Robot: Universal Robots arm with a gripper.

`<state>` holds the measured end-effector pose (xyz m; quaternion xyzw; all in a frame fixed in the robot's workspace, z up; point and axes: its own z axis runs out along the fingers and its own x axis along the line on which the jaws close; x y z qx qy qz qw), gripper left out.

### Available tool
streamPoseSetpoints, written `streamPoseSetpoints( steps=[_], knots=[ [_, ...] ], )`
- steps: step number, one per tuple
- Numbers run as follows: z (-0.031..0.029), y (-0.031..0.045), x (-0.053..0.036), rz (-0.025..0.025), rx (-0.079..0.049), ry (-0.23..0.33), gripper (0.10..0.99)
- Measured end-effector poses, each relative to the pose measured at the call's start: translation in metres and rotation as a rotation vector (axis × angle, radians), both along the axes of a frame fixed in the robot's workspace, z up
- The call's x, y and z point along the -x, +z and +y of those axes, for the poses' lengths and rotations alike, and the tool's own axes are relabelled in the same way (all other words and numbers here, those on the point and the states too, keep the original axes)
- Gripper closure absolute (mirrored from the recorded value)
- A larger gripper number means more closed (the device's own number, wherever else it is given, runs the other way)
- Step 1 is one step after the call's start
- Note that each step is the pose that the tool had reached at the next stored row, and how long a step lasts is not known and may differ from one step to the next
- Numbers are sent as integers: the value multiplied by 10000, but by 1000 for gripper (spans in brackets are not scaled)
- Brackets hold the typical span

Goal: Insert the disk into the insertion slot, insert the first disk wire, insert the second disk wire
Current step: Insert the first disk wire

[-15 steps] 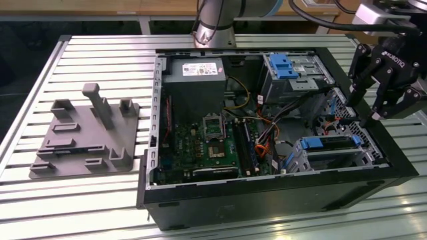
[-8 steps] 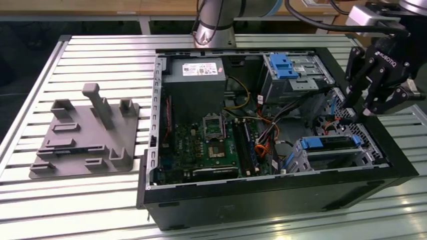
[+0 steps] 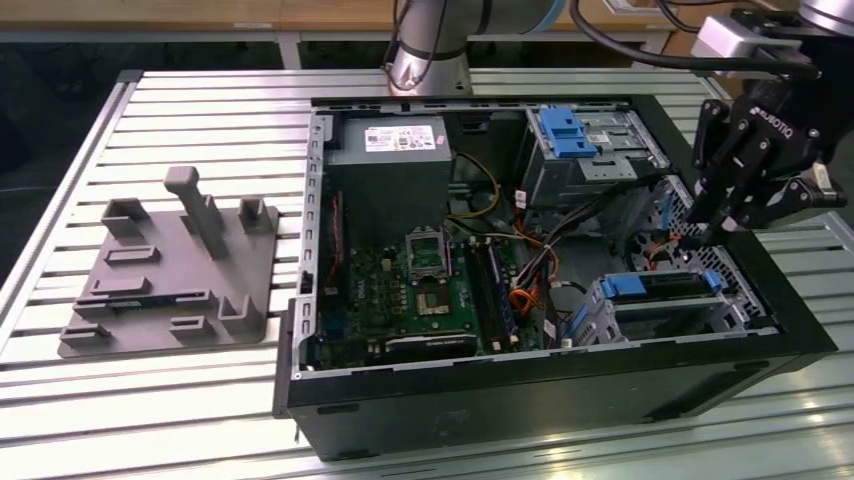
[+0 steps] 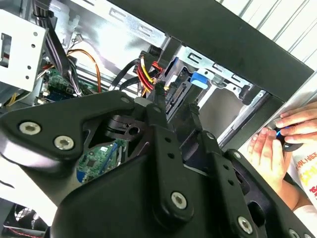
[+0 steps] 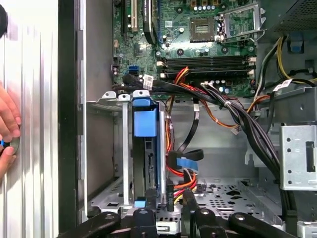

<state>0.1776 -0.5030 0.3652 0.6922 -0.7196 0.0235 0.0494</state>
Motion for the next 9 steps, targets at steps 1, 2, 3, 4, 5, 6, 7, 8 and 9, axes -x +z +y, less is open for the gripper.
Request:
streamPoseSetpoints(
  steps=[1, 2, 3, 4, 5, 6, 7, 8, 9],
  knots=[
    [-16, -2, 0, 3, -1, -1, 737],
    [-28, -4, 1, 5, -3, -2, 753],
    [-37, -7, 0, 7, -3, -1, 753],
    [-36, -14, 1, 8, -6, -1, 820],
    [-36, -20, 1, 9, -4, -1, 820],
    [-37, -27, 1, 9, -3, -1, 886],
    [-37, -36, 1, 9, -4, -1, 886],
    [-37, -44, 1, 10, -3, -1, 886],
    [-33, -49, 1, 9, -2, -1, 886]
  ],
)
